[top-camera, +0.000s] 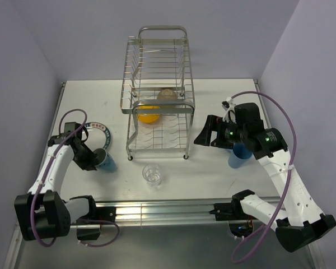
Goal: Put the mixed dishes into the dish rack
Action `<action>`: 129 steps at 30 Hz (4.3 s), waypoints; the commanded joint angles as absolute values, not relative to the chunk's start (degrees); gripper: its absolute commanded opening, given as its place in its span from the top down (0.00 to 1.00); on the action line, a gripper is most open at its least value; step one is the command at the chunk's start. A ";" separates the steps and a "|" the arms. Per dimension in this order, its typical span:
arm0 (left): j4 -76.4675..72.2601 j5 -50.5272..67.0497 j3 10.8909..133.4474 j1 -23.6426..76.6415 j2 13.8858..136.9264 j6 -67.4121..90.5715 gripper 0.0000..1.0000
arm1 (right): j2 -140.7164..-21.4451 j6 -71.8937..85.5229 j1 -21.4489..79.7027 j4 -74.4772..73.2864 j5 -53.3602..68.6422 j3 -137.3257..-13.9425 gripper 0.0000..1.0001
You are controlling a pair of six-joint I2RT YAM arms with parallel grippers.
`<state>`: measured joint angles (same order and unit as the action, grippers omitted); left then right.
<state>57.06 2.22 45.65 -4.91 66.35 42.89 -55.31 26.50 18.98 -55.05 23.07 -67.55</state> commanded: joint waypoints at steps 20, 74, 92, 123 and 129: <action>67.94 30.05 66.00 -4.92 48.07 54.84 1.00 | -53.09 31.29 18.72 -50.88 38.59 -66.70 0.00; 18.99 66.36 64.60 -4.92 30.41 79.45 1.00 | -70.04 66.97 55.55 -22.33 34.98 -93.25 0.02; 12.48 64.16 61.08 -4.92 29.18 84.02 1.00 | -76.82 74.35 59.59 -7.83 37.36 -95.01 0.09; 17.49 64.86 58.88 -4.92 26.54 81.65 0.20 | -79.46 78.84 61.88 1.23 37.53 -95.63 1.00; 18.54 64.77 59.15 -4.92 27.42 80.25 0.01 | -78.05 75.86 61.09 -3.33 37.18 -95.63 1.00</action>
<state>18.31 64.20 57.84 -4.91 26.52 82.81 -80.88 77.14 61.52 -7.55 37.32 -94.39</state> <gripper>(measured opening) 0.989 0.748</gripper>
